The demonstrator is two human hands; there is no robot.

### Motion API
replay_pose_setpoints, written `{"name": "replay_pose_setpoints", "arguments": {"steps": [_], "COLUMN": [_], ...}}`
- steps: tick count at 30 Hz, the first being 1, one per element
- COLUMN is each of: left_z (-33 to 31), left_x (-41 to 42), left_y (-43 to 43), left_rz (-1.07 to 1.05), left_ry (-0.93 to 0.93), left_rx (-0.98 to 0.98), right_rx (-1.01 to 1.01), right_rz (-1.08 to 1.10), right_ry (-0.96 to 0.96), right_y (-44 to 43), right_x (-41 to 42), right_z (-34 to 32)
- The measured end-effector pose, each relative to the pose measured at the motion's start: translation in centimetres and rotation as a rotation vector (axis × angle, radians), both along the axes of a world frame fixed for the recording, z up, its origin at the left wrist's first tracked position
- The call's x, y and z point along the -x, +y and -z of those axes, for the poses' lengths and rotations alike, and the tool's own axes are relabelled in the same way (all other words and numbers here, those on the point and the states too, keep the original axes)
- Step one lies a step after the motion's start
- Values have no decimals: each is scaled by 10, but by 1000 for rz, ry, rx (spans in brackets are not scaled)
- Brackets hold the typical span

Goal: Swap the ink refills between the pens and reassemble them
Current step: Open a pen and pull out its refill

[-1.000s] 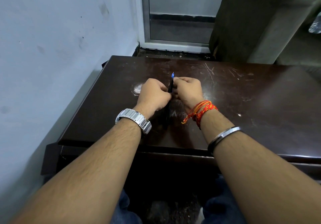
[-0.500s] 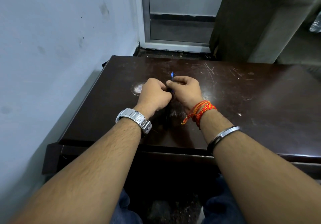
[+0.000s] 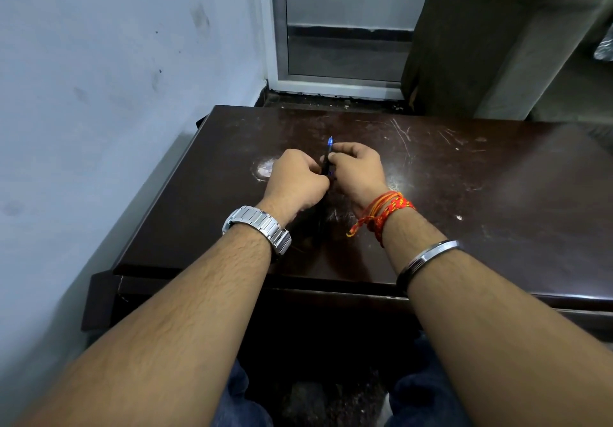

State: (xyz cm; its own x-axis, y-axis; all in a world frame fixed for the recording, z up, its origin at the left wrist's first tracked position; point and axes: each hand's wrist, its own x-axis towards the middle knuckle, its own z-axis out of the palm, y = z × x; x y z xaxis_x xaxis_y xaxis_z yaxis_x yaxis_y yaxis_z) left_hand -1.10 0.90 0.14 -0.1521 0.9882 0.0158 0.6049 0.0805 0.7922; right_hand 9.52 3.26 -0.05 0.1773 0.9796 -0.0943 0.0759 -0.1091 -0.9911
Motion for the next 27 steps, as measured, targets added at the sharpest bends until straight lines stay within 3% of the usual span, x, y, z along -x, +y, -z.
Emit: {"name": "replay_pose_setpoints", "arguments": {"steps": [6, 21, 27], "left_z": [-1, 2, 1], "left_x": [0, -1, -1], "left_y": [-2, 1, 1], "left_rz": [2, 8, -8], "left_ry": [11, 8, 16], "left_rx": [-8, -10, -22], "right_rx": [-38, 6, 14], "right_rz": [-14, -18, -26], "right_ry": [-76, 9, -60], "right_y": [-4, -1, -5], "right_x": [0, 0, 0], "right_z": [2, -2, 1]}}
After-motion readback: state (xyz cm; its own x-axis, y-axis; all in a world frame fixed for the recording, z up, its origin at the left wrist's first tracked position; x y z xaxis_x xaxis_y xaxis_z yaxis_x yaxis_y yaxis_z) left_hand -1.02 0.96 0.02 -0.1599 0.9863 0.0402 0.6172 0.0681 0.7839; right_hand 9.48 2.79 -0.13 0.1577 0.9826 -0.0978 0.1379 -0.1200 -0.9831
